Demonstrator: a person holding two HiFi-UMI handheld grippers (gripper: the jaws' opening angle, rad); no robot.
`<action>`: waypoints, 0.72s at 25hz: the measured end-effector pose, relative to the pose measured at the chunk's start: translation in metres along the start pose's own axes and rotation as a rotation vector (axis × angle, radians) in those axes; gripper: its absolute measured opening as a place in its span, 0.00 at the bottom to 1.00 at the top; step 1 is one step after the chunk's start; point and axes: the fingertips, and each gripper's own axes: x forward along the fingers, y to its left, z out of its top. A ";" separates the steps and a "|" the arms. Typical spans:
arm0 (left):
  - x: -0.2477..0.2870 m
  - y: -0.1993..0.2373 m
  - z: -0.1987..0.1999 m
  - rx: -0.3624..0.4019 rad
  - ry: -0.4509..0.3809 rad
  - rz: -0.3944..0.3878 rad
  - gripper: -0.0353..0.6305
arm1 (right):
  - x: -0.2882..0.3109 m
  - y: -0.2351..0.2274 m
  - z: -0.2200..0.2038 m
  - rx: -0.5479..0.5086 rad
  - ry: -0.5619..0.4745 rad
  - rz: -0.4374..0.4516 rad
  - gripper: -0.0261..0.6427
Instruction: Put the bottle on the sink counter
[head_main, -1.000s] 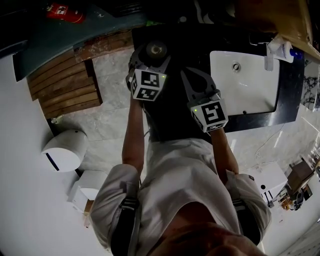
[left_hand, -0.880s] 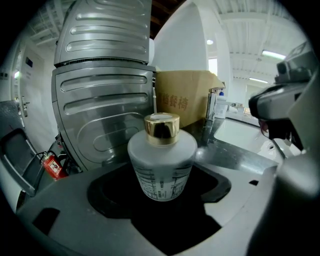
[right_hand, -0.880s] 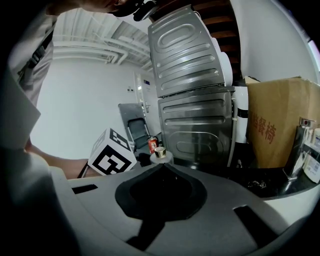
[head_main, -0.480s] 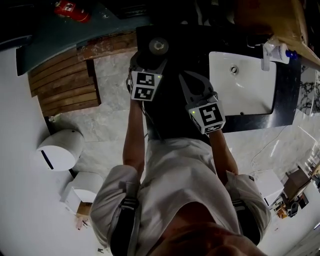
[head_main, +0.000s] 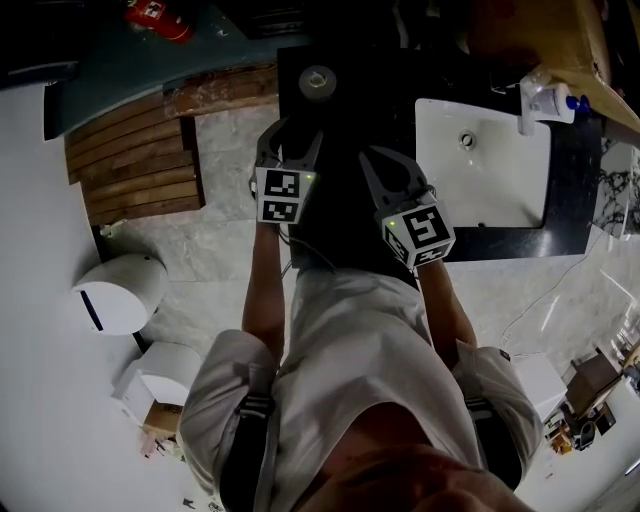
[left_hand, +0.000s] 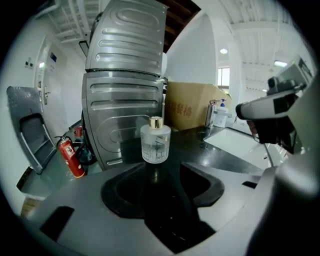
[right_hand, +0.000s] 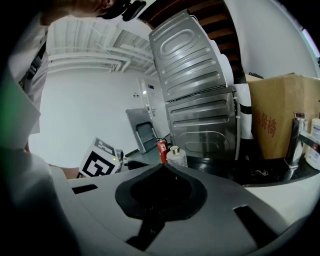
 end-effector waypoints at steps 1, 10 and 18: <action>-0.006 -0.003 0.001 0.009 -0.005 0.002 0.37 | -0.003 0.000 0.000 0.009 -0.005 0.003 0.04; -0.063 -0.038 0.017 0.007 -0.077 -0.004 0.19 | -0.033 0.004 0.010 0.062 -0.046 0.026 0.04; -0.103 -0.072 0.066 0.002 -0.230 -0.049 0.07 | -0.061 0.019 0.042 0.013 -0.124 0.061 0.04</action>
